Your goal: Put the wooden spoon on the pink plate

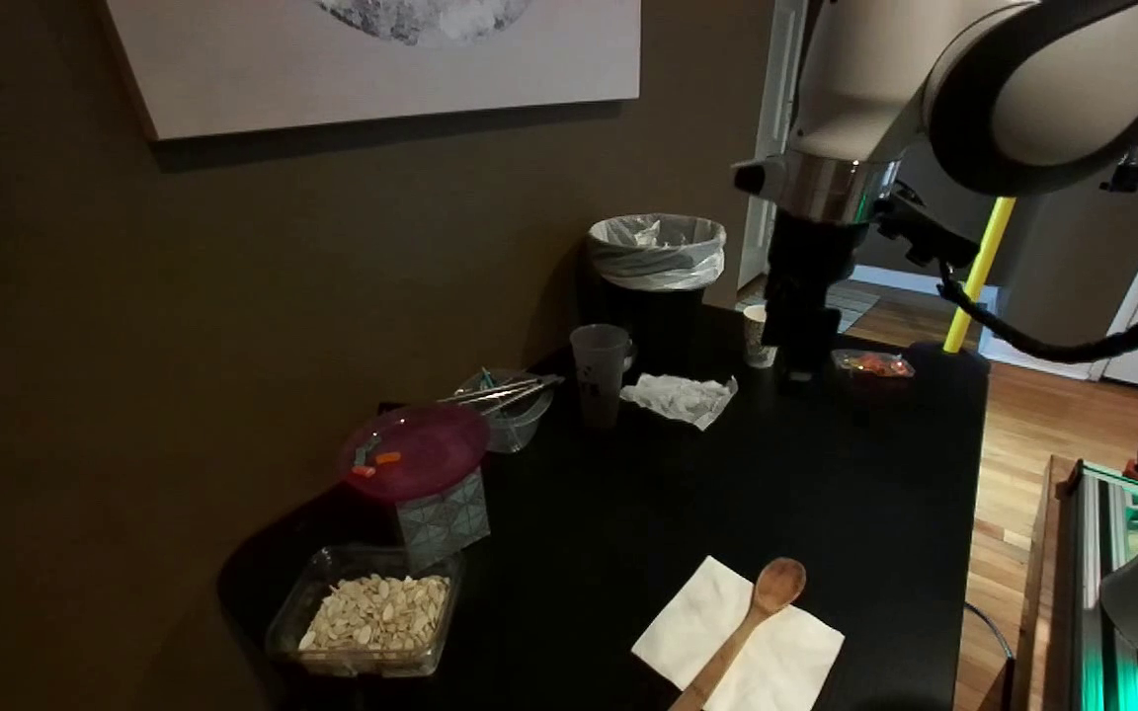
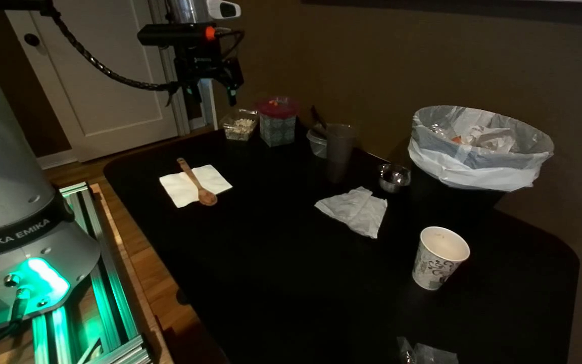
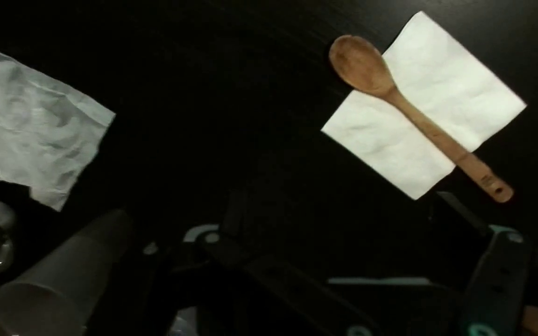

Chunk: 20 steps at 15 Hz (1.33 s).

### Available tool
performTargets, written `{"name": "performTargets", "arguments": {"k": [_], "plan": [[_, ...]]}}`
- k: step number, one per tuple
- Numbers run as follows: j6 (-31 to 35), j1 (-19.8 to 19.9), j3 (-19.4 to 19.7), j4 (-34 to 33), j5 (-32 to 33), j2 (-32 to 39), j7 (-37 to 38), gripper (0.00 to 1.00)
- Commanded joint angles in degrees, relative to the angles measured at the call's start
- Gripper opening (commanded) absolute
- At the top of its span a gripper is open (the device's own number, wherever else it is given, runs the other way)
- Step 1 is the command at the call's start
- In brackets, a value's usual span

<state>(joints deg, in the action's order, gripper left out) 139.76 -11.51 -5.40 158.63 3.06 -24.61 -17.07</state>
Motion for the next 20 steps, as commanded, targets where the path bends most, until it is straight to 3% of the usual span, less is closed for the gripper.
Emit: {"name": "performTargets", "arguments": {"k": [1,4,6,10,12,13,17,20], "plan": [[0.0,-1.7,0.2,-0.1,-0.7,1.1,-0.7,1.00],[0.2,-2.9,0.1,-0.5,-1.5,2.6,-1.7,1.00],[3.5,-7.2,2.0,-0.6,-5.5,6.3,-10.7,1.00],[10.3,-11.3,4.8,-0.5,-12.8,14.0,-25.9,1.00],[11.2,-16.8,9.5,-0.4,-17.6,17.3,-34.0,1.00],[9.0,-10.3,3.3,-0.5,-14.1,13.3,-27.2,1.00],[9.9,-11.7,4.5,-0.8,-17.0,17.3,-32.9,1.00],[12.6,-11.0,3.8,-0.8,-20.3,21.6,-42.9,1.00]]}}
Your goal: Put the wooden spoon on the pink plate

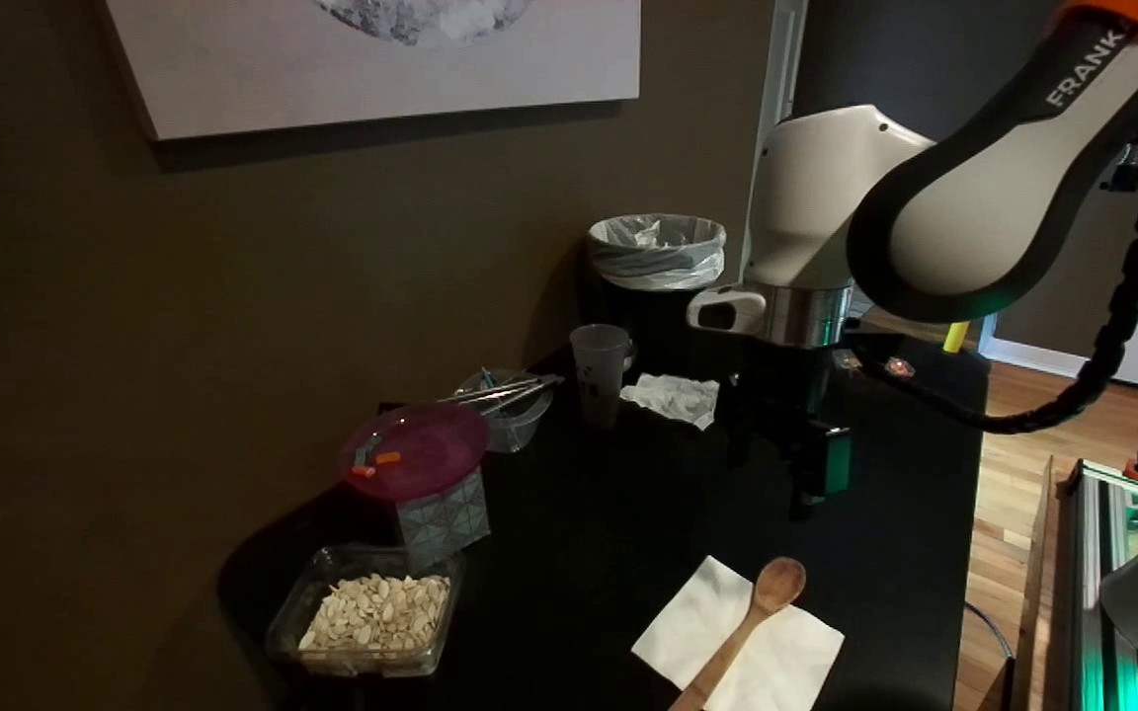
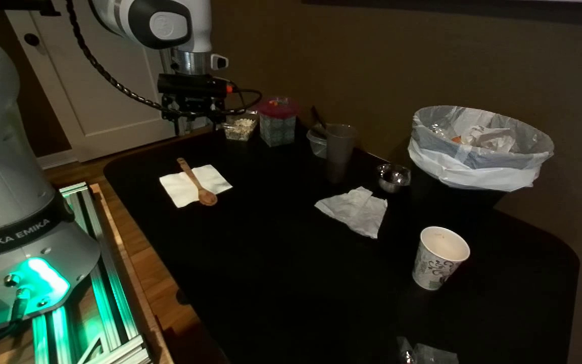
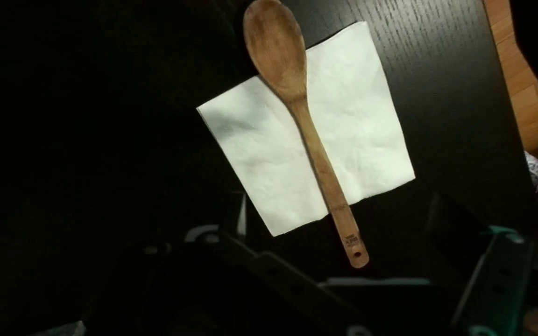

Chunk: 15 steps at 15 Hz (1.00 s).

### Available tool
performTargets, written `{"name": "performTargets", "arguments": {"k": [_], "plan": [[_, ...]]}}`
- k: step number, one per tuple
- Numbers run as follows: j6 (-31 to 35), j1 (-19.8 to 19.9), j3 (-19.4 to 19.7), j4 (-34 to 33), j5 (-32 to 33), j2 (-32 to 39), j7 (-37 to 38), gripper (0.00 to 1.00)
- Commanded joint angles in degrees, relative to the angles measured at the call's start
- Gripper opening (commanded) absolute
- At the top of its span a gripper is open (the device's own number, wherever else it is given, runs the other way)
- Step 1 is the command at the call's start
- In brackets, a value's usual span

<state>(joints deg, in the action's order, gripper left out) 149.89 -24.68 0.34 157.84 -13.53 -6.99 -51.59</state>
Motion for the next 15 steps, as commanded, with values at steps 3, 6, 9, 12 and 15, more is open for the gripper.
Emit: {"name": "performTargets", "arguments": {"k": [3,6,9,12,15], "plan": [[3.5,4.1,-3.3,0.0,-9.2,8.2,-19.7,1.00],[4.6,7.2,-6.8,0.1,-15.4,12.0,-28.1,1.00],[2.5,10.4,-9.6,0.0,-12.9,11.2,-25.7,1.00],[2.5,11.2,-10.3,-0.3,-12.9,11.0,-25.7,1.00],[6.6,11.5,-13.0,-0.8,-14.8,14.4,-29.4,1.00]]}}
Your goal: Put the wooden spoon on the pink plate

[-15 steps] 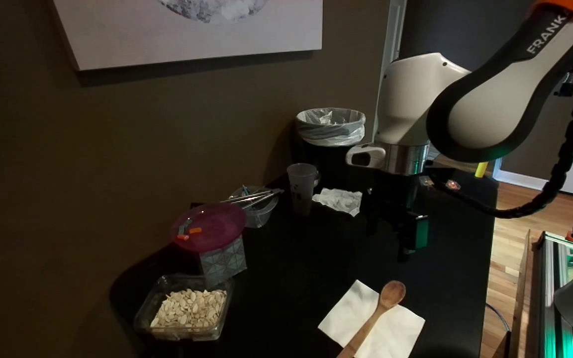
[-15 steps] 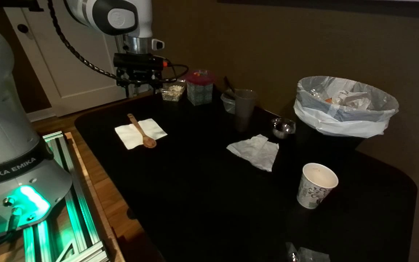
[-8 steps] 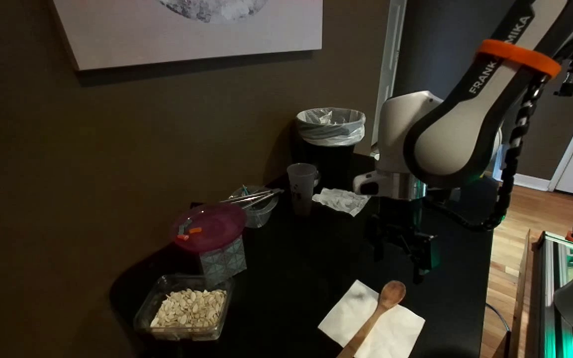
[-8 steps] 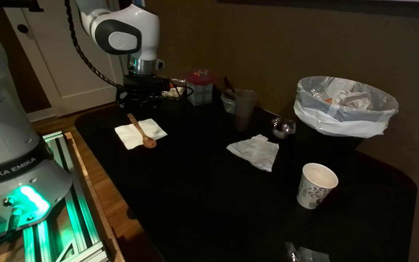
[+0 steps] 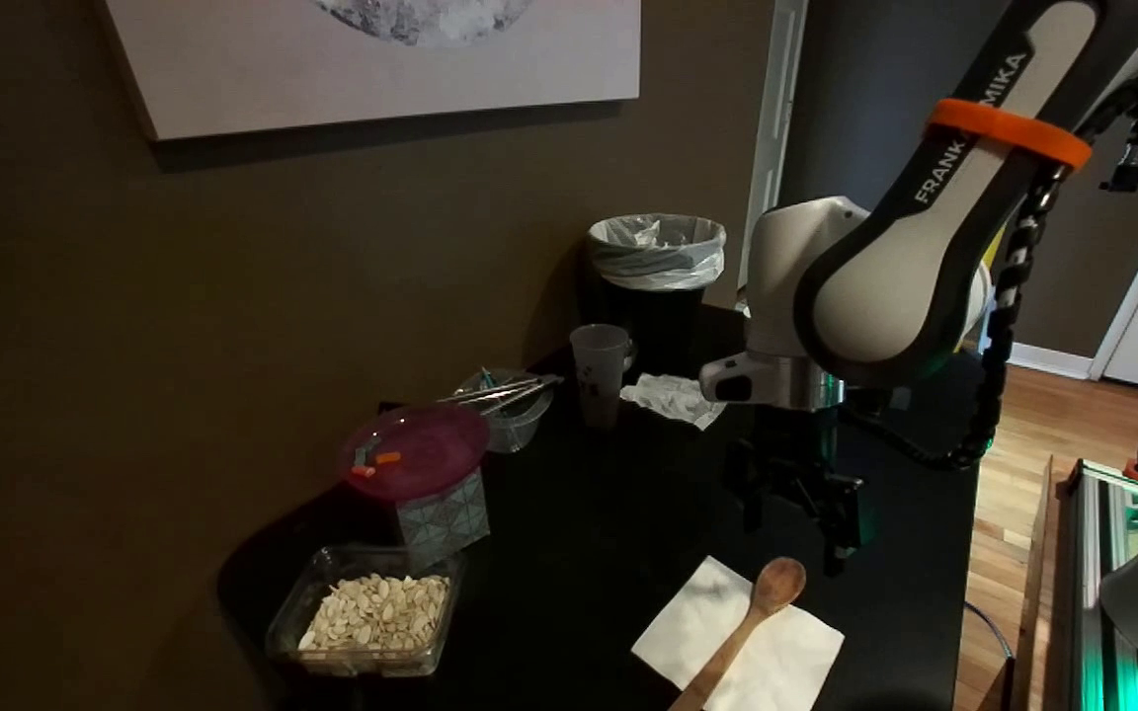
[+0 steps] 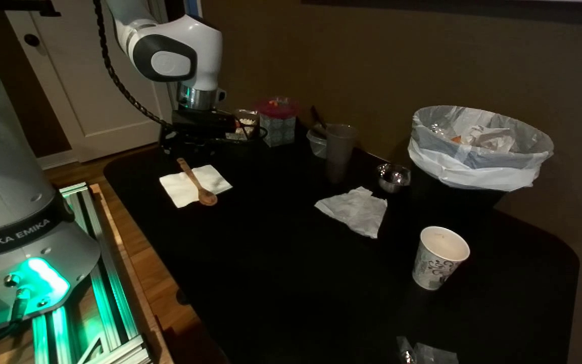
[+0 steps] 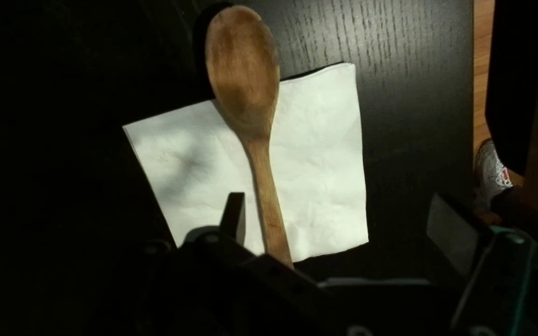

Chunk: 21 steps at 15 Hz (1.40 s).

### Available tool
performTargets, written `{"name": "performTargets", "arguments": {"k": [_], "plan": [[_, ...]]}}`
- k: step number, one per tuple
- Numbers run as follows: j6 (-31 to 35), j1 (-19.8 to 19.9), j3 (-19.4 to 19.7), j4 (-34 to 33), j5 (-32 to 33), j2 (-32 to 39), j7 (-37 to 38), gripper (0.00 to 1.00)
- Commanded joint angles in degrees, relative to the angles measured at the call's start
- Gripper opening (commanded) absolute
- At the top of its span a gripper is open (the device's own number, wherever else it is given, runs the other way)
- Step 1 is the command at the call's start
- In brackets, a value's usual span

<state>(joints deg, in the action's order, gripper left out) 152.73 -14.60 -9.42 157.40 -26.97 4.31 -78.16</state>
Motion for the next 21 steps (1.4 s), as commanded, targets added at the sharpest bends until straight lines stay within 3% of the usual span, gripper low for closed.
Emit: {"name": "performTargets", "arguments": {"k": [1,4,7,8,9,10,12,14,15,16,21], "plan": [[5.2,1.6,-4.3,-0.5,-1.8,4.3,-3.9,1.00],[9.8,2.6,-8.1,-0.5,-2.1,7.9,-5.1,1.00],[17.7,4.1,-11.6,-0.9,0.7,12.8,-1.8,0.84],[21.1,4.1,-11.8,-0.6,3.3,14.3,0.6,0.87],[23.7,4.0,-11.6,-0.6,6.5,15.7,3.2,0.78],[25.9,3.3,-10.4,-0.5,10.5,16.9,6.1,0.76],[28.9,0.4,-6.0,-0.6,18.7,18.7,12.5,0.61],[30.1,-3.6,-0.4,-1.3,25.2,20.2,18.1,0.65],[30.6,-5.4,2.0,-1.9,27.7,20.9,20.4,0.59],[30.7,-6.6,3.8,-2.5,29.8,21.5,22.4,0.61],[30.1,-11.6,9.2,-5.5,37.8,24.1,30.6,0.50]]}}
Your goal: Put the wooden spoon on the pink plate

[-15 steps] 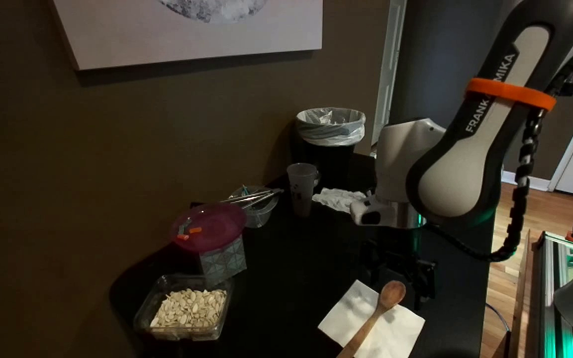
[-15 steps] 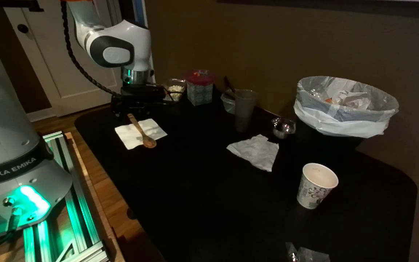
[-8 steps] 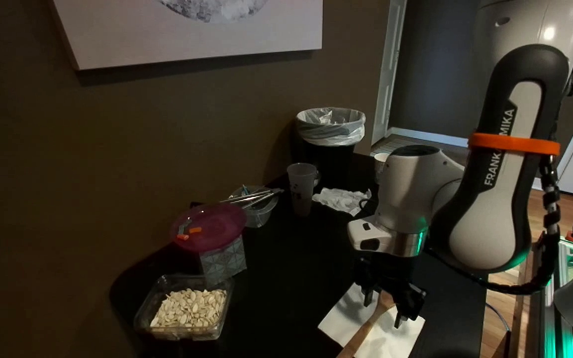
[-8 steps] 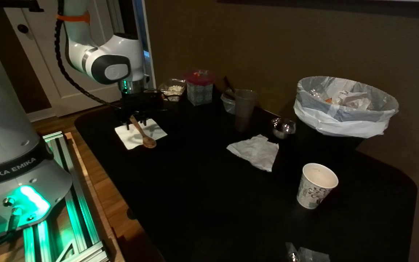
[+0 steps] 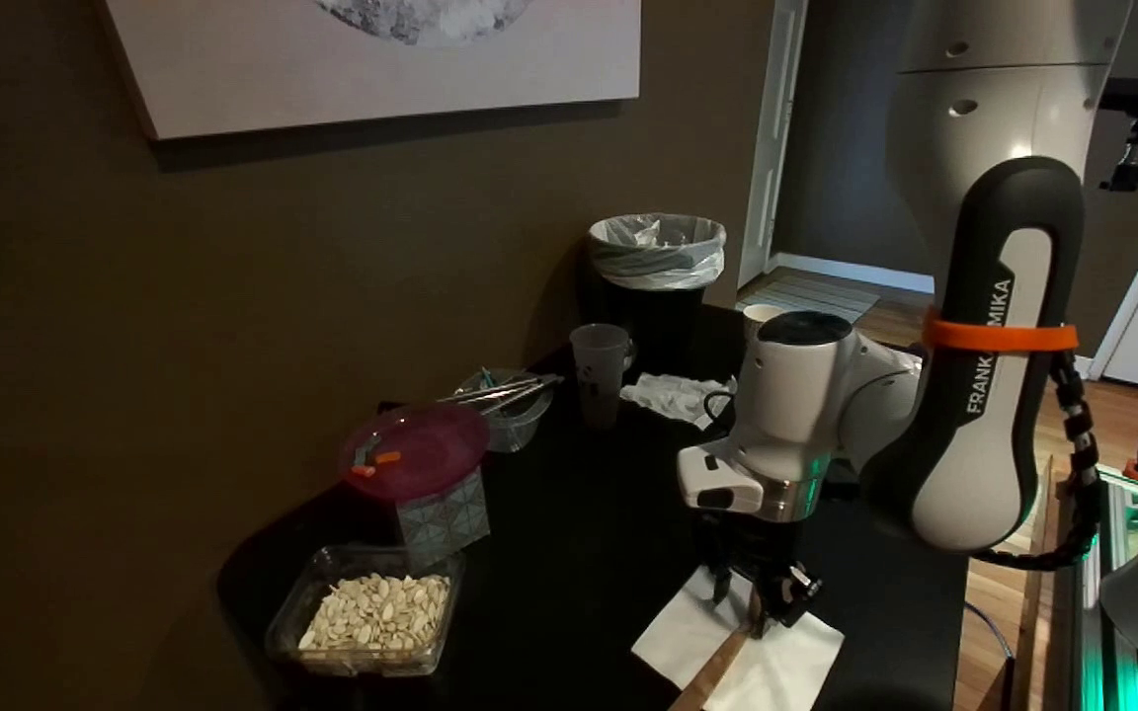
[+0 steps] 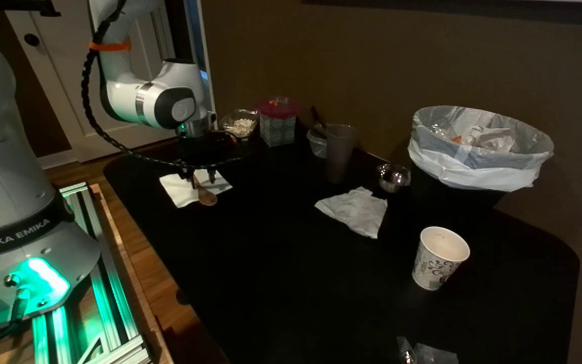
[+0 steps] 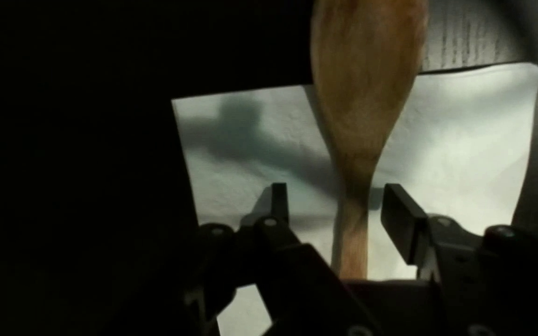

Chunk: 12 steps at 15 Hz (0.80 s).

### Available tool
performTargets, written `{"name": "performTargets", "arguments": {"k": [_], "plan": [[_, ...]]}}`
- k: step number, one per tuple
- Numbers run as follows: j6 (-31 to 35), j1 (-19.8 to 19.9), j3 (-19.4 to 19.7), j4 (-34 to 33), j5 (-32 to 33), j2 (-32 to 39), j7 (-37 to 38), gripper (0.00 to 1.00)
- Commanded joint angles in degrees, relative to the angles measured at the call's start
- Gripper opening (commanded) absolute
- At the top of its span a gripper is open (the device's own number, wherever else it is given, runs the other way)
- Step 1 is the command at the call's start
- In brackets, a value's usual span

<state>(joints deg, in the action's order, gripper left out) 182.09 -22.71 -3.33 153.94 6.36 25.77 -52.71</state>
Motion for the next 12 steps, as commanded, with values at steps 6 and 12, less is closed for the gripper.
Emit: {"name": "performTargets", "arguments": {"k": [6,12], "plan": [[0.3,-5.2,4.7,-3.7,10.7,4.3,11.2,0.41],[-0.4,-6.3,5.3,-3.1,10.3,2.7,10.7,0.01]]}}
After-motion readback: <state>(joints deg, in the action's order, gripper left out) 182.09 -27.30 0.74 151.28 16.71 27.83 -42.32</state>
